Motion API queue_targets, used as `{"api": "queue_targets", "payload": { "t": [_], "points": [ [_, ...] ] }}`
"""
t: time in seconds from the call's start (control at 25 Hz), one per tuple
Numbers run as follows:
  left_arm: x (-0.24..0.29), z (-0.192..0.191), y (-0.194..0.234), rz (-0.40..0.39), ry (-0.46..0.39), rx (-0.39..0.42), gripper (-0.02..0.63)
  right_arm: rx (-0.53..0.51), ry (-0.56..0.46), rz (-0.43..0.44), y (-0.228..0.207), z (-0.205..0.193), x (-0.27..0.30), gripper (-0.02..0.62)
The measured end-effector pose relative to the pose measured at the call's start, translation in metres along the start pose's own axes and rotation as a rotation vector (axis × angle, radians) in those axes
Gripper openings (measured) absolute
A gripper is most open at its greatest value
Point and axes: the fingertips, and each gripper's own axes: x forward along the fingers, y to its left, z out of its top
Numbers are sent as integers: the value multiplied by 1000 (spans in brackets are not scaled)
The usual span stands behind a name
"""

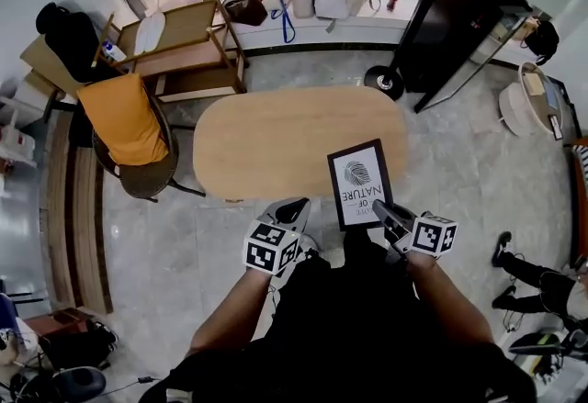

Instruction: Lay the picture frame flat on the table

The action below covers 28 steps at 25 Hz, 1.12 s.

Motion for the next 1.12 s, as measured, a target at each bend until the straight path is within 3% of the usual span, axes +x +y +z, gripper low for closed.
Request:
{"api": "queue_targets", "payload": {
  "t": [0.28,0.56,0.8,0.88,1.12],
  "points": [
    [11,10,40,70,17,-30,5,92,31,-38,-57,36,49,18],
    [44,17,90,173,67,-138,5,209,150,-169,-191,40,137,18],
    [107,27,124,218,134,-177,5,245,158,-284,-299,44,233,18],
    [122,27,128,231,155,-187,5,241,171,-283,-318,47,265,18],
    [141,-3,123,266,251,-248,5,242,212,-145,-330,50,346,18]
  ]
}}
